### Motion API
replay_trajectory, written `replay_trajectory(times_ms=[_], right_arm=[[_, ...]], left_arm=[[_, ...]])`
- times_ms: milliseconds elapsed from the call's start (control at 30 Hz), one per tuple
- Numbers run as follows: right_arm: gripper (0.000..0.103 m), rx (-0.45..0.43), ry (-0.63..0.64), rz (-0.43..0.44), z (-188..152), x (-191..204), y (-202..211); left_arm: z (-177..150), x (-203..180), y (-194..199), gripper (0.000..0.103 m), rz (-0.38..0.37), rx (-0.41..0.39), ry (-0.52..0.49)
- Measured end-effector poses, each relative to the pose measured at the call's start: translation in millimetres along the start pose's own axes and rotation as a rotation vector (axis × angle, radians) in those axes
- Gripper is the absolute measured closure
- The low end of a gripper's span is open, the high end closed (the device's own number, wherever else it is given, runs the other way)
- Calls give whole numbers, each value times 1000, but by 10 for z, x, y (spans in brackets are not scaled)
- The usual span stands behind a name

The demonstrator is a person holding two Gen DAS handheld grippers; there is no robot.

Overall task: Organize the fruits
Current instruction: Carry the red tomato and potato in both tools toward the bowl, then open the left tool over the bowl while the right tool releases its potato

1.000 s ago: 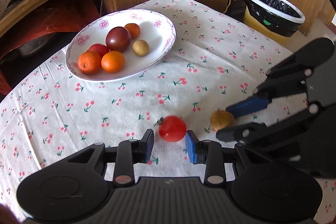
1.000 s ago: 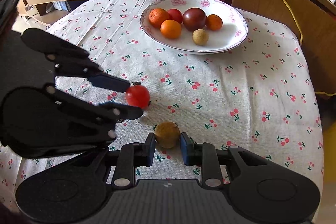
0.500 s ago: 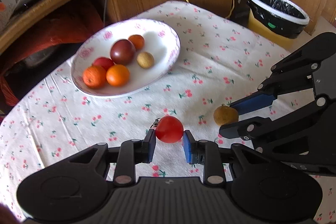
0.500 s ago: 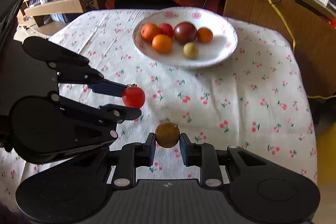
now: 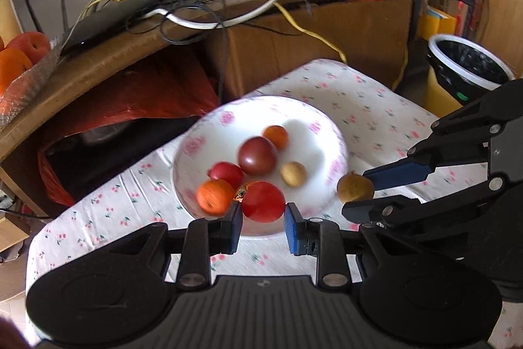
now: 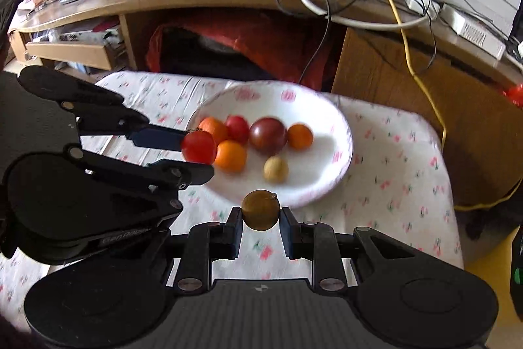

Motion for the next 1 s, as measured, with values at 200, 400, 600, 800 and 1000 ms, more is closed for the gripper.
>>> replay_trajectory(times_ms=[200, 400, 600, 800, 1000], right_arm=[[83, -10, -21, -21, 97, -30, -228], [83, -28, -28, -36, 130, -41, -338], [82, -42, -32, -44, 164, -43, -394], [80, -52, -39, -50, 164, -58, -415], [73, -52, -60, -60, 147, -104, -387]], left_arm=[[26, 154, -193, 67, 28, 18, 31], [52, 257, -303, 67, 39, 25, 54], [77, 306, -351, 67, 45, 24, 67], [84, 319, -351, 66, 55, 21, 68], [85, 320, -316, 60, 57, 12, 71]])
Point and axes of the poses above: each gripper's, at about its wrist camera, not at the fingertips, and y roughly against the way its jaws point, x to its left, z to its top, the point moved 2 cm from there along -y, roughly the way its jaws point, and after that the axes turned 8 degrees about -z, right-handed, at the moved point
